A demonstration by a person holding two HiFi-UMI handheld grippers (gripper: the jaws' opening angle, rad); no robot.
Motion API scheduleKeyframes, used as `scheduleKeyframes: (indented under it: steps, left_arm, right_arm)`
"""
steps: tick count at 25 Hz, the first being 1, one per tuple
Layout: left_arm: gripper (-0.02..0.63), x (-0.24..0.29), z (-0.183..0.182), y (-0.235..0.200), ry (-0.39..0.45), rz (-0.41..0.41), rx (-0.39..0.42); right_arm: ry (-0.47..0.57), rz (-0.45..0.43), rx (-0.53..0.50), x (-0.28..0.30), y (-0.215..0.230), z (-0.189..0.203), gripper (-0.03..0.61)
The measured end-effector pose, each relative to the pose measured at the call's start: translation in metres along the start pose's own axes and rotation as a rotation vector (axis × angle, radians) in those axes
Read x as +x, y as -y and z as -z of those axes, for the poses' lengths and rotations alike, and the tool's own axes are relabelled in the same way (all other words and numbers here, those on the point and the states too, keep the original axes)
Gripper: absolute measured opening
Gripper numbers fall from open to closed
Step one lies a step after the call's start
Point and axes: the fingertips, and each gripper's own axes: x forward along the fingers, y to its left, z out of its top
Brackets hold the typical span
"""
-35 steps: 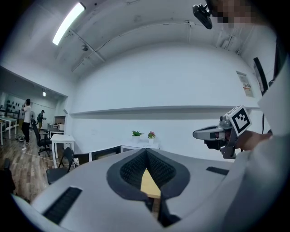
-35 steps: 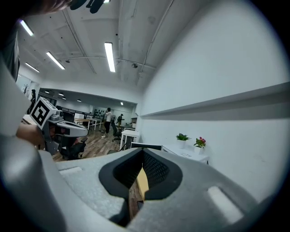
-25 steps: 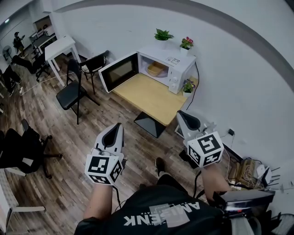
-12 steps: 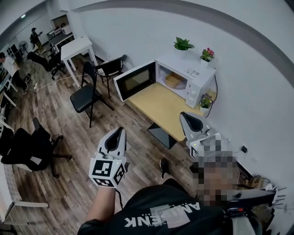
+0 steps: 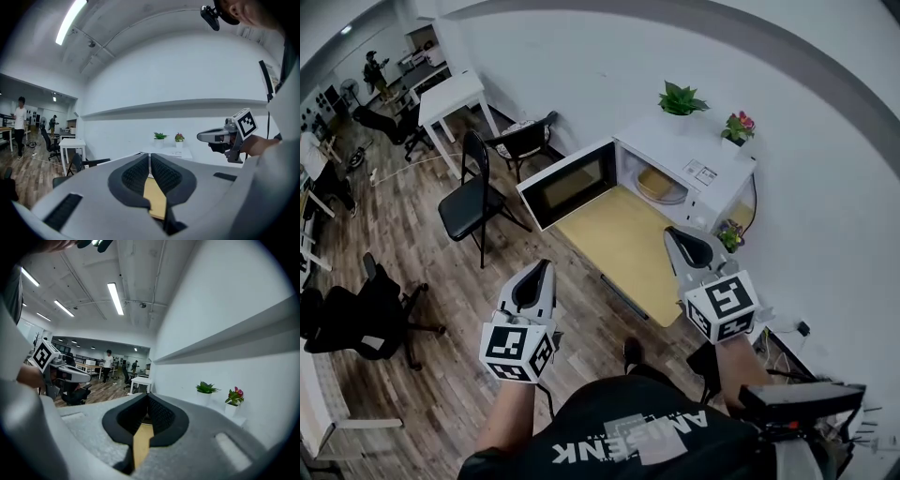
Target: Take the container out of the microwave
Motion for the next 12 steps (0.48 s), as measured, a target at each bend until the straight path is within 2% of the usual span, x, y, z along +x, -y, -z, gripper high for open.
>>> scheduleKeyframes:
  steps: [8, 12]
  left_arm:
    - [0.002, 0.102, -0.004, 0.012, -0.033, 0.040, 0.017]
    - [0.002, 0.142, -0.008, 0.014, -0.043, 0.041, -0.014]
  right_arm:
    - [-0.008, -0.003, 0.021, 0.047, 0.083, 0.018, 0.006]
    - [-0.005, -0.017, 0.018, 0.064, 0.113, 0.023, 0.006]
